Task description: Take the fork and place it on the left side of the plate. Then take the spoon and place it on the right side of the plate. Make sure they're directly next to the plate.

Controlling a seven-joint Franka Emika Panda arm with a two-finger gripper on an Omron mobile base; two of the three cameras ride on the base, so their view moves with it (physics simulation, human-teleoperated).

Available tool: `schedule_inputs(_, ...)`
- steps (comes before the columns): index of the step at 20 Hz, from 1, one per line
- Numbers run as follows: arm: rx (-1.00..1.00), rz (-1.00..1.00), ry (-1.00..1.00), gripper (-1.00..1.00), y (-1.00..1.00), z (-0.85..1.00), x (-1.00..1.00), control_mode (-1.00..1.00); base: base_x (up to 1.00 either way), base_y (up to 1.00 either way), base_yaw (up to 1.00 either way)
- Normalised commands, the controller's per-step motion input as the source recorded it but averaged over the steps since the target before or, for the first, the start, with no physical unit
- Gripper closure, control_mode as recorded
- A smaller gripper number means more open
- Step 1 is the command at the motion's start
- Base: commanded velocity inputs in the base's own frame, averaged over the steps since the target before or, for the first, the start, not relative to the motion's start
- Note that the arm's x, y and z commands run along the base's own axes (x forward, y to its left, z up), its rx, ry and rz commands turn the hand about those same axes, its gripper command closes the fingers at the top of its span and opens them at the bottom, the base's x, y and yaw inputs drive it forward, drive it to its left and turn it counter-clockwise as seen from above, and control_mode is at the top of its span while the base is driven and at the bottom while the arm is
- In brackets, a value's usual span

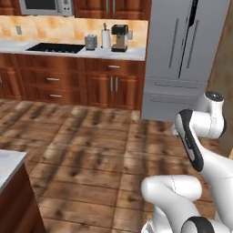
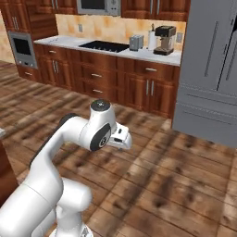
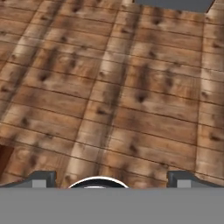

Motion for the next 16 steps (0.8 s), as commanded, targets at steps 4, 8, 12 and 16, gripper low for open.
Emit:
schedule_inputs(4, 0.00, 0.00, 0.00, -1.00, 0.00, 0.00, 0.00, 1.00, 1.00, -0.25, 0.25)
schedule_inputs(8, 0.00, 0.00, 0.00, -1.00, 0.00, 0.00, 0.00, 1.00, 1.00, -0.21, 0.21)
schedule_inputs(12, 0.00, 0.00, 0.00, -1.00, 0.00, 0.00, 0.00, 1.00, 1.00, -0.14, 0.20)
schedule_inputs(16, 0.00, 0.00, 0.00, -1.00, 0.00, 0.00, 0.00, 1.00, 1.00, -0.01, 0.15)
